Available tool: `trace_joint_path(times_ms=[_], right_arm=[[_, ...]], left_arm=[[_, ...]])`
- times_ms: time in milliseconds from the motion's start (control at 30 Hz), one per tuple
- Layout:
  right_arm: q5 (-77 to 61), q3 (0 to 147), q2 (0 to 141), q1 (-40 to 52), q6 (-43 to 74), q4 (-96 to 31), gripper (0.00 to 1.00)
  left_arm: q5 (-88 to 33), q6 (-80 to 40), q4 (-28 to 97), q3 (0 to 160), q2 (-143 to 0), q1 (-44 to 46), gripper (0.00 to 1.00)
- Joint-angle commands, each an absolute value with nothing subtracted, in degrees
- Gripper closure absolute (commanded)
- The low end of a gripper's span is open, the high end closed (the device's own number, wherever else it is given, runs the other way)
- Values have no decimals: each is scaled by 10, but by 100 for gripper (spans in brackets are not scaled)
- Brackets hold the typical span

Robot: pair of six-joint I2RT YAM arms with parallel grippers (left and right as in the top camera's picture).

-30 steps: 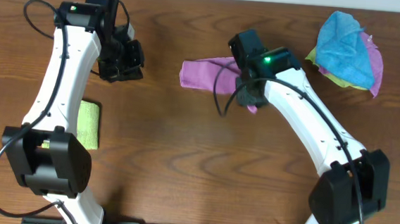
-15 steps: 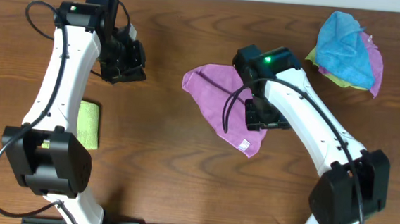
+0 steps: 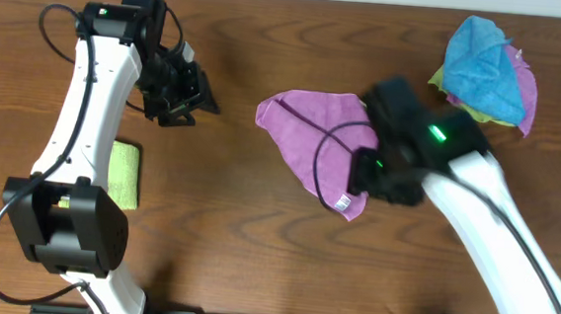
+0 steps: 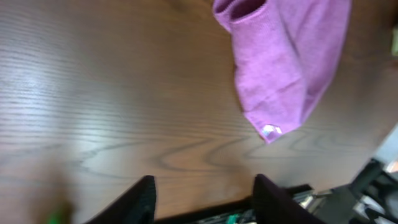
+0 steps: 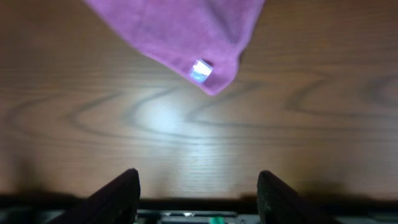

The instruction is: Fold the cloth

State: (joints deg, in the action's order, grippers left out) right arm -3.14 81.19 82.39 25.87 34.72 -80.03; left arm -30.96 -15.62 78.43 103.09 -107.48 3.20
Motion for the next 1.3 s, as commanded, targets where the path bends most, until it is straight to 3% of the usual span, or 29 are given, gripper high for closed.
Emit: trace_joint_path(times_ms=[0,300,467,667,1267], right_arm=[[-112,713,733,236,387,-769,38],[-226,418,512,213,484,-550,36],[-247,319,489,214,520,-463,35],[-246,240,500,214,547,-361,32],[-146,197,630,214,563,-177,30]], left_arm=[[-352,-154,781,1023,-1077,30,44],[-529,-165,620,841,-1077,30,43],[-598,-165,527,769,-1077,30,29],[-596,-154,484,763,-1077,30,4],[-553,-152,433,763,-1077,30,5]])
